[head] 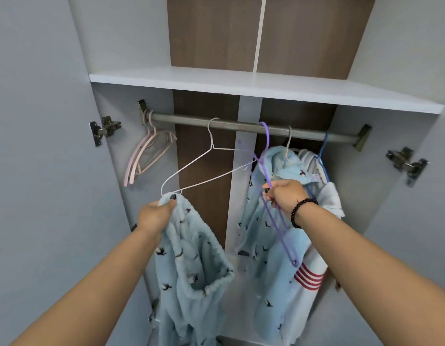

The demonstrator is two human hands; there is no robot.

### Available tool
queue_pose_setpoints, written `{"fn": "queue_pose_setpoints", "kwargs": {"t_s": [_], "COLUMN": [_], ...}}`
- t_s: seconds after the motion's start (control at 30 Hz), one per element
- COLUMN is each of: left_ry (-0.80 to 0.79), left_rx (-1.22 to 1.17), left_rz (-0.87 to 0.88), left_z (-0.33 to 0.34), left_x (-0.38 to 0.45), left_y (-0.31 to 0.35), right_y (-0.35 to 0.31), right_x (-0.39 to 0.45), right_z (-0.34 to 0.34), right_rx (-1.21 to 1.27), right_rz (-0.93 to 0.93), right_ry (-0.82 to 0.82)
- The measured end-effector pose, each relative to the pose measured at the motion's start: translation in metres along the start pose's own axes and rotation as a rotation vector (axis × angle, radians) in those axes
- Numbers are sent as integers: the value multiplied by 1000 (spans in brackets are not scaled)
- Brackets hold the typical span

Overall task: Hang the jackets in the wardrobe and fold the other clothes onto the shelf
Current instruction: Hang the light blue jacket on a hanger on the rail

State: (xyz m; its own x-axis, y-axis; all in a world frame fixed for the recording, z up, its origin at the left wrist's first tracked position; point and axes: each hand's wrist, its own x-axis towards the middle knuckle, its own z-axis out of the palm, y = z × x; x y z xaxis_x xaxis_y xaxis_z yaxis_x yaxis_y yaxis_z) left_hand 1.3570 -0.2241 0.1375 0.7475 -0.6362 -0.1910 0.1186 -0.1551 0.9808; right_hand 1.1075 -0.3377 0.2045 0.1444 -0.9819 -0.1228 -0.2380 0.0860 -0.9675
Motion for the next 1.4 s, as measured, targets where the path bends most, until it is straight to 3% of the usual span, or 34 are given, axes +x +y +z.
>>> {"fn": "queue_pose_setpoints", "kwargs": {"t_s": [0.13,0.27,0.47,0.73,0.93,1.23,1.4], "left_ry": [62,138,115,85,-42,-490,-418], "left_rx": [-84,-77,8,138,304,420,444], "left_rz": [-3,-5,14,81,223,416,599], "left_z": [-14,-32,-55,-71,-82,-66,-36], "left_x": [-24,-37,-38,-25,-21,-55,-66], "left_y": [3,3,7,14,29,59,66], "right_y": [-6,-5,-16,-29,-36,-23,-6], "right_x": [-36,-74,-113,-127,-128,-126,-128], "right_z": [-28,-39,-42,-16,4,30,28], "right_rx": [-349,-217,-454,-618,-738,-911,-810], "right_rz": [12,2,-321,-522,-565,-623,-608], "right_ry": [-31,-54,-36,-106,-171,-166,-114]}}
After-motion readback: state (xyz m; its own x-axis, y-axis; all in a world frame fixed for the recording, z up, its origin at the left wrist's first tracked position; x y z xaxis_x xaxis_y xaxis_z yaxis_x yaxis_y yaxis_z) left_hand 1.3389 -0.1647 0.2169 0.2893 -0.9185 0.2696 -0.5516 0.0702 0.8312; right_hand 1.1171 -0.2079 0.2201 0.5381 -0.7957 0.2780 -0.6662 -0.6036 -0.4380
